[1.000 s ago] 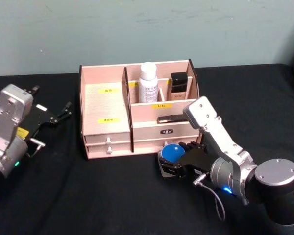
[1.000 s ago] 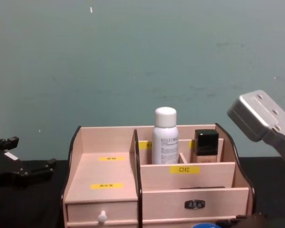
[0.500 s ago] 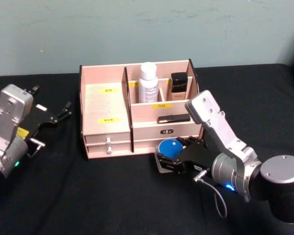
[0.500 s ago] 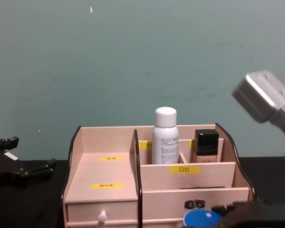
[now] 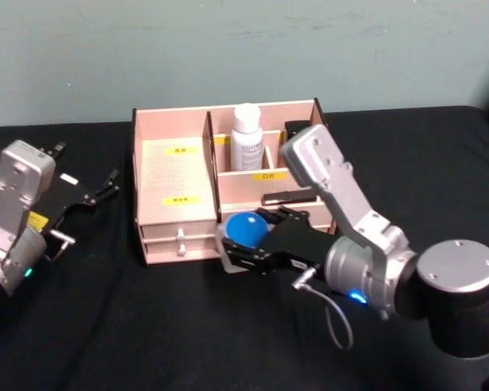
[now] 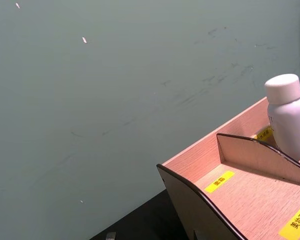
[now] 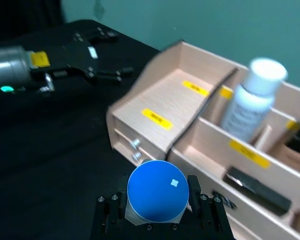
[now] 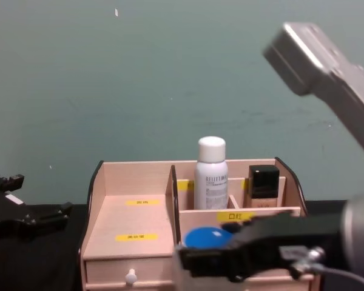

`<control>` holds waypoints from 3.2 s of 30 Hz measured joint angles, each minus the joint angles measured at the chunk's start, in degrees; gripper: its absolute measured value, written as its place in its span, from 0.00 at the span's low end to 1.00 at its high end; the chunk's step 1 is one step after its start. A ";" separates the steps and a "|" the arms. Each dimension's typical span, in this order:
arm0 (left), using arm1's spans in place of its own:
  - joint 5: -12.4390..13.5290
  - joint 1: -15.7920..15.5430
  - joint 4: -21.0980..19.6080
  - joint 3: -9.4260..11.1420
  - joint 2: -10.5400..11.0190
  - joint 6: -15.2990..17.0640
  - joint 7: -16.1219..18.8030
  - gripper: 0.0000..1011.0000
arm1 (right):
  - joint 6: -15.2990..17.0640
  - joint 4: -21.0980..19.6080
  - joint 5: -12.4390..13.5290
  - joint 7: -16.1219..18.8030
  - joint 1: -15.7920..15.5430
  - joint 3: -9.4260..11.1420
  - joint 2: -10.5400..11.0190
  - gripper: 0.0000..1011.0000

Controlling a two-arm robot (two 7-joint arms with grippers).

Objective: Pick up the facial cleanser and watermelon frost from the table and place them into the tiered storage box.

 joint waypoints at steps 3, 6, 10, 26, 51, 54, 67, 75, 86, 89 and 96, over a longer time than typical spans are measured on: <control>0.00 0.00 0.00 0.00 0.00 0.00 0.00 1.00 | -0.57 1.25 -0.10 -0.03 1.65 -1.46 -0.88 0.72; 0.00 0.00 0.00 0.00 0.00 0.00 0.00 1.00 | -1.05 2.37 -0.25 -0.19 2.96 -2.52 -1.81 0.72; 0.00 0.00 0.00 0.00 0.00 0.00 0.00 1.00 | -1.83 4.44 -0.57 -0.59 4.98 -3.88 -3.37 0.72; 0.00 0.00 0.00 0.00 0.00 0.00 0.00 1.00 | -3.93 13.30 -2.88 -3.16 12.49 -5.68 -8.83 0.72; 0.00 0.00 0.00 0.00 0.00 0.00 0.00 1.00 | -8.26 24.89 -4.08 -4.98 18.48 -4.73 -14.15 0.72; 0.00 0.00 0.00 0.00 0.00 0.00 0.00 1.00 | -8.34 25.67 -4.14 -5.09 18.79 -4.75 -14.47 0.72; 0.00 0.00 0.00 0.00 0.00 0.00 0.00 1.00 | -8.12 27.43 -4.17 -5.43 19.35 -4.15 -15.19 0.72; 0.00 0.00 0.00 0.00 0.00 0.00 0.00 1.00 | -8.07 27.43 -4.16 -5.44 19.33 -4.15 -15.18 0.72; 0.00 0.00 0.00 0.00 0.00 0.00 0.00 1.00 | -8.10 27.32 -4.13 -5.44 19.21 -4.18 -15.13 0.95; 0.00 0.00 0.00 0.00 0.00 0.00 0.00 1.00 | -8.64 26.02 -4.13 -5.64 18.49 -3.88 -14.82 0.99; 0.00 0.00 0.00 0.00 0.00 0.00 0.00 1.00 | -10.11 20.94 -4.13 -5.52 16.44 -3.55 -13.14 0.99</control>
